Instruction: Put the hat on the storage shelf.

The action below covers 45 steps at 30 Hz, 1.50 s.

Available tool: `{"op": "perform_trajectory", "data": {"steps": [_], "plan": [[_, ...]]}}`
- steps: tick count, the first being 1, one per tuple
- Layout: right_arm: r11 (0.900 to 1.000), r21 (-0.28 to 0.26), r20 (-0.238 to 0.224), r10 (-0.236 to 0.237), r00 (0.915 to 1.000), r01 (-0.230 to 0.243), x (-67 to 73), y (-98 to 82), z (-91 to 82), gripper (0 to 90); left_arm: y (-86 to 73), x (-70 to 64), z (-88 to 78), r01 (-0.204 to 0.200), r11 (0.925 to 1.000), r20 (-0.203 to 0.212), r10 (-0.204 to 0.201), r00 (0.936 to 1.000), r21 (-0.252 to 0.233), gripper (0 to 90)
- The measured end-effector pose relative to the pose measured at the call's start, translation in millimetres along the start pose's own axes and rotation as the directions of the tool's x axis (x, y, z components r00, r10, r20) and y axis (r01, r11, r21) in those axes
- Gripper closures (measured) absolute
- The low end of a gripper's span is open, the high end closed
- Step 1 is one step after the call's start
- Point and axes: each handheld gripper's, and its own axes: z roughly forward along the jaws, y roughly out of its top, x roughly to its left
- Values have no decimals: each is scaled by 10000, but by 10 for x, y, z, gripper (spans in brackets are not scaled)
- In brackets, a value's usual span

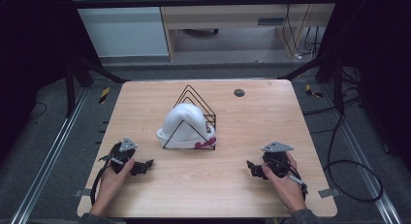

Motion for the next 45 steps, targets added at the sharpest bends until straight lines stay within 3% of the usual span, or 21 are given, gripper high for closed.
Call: {"op": "perform_trajectory", "data": {"steps": [4, 7, 14, 24, 32, 45], "plan": [[10000, 46, 82, 27, 10000, -27, -7, 12, 91, 130, 0, 0, 0, -4, 10000, -2, 4, 10000, 0, 0], [9999, 74, 439, 66, 9990, -69, 2, 27, 186, 127, -1, 0, -2, -16, 10000, 4, 16, 10000, 6, 0], [9970, -462, 550, 648, 9964, -623, -69, 174, 342, 127, -2, 1, -2, -25, 10000, 10, 25, 10000, 0, 0], [9965, -237, 752, 816, 9938, -801, -95, 175, 483, 126, -2, 1, -4, -63, 10000, -13, 63, 10000, 17, 0], [9944, -179, 785, 1048, 9914, -1037, -115, 161, 542, 123, -3, 1, -2, -48, 10000, 5, 48, 10000, -2, 0], [9969, -31, 1097, 788, 9908, -790, -40, 161, 559, 106, -3, 1, -3, -65, 10000, -2, 65, 10000, -6, 0]]}}
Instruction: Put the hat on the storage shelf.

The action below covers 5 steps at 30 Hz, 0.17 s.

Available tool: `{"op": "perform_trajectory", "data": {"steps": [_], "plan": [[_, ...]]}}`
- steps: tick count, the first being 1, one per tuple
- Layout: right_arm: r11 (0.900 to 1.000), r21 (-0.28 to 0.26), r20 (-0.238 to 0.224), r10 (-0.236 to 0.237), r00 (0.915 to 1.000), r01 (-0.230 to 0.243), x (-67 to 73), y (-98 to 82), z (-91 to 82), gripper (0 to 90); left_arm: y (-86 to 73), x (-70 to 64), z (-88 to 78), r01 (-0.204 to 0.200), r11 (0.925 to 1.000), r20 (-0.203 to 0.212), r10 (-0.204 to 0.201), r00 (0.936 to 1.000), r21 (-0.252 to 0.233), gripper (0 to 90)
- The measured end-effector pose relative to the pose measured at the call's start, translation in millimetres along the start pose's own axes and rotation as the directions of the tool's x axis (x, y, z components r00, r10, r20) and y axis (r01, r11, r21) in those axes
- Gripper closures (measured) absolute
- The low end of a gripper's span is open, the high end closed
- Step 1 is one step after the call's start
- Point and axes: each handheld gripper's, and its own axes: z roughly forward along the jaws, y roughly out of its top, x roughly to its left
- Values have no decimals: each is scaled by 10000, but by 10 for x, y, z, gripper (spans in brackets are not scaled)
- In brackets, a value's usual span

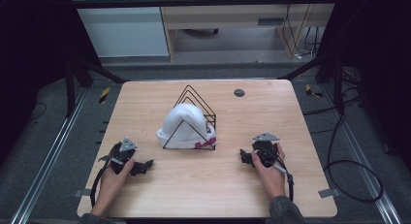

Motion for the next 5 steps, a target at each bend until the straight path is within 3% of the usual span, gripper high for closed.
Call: {"op": "perform_trajectory", "data": {"steps": [5], "plan": [[9999, 6, 1, 131, 9999, -131, 56, -60, -69, 105, -1, 0, 0, 1, 10000, -3, -1, 10000, 0, 0]]}}
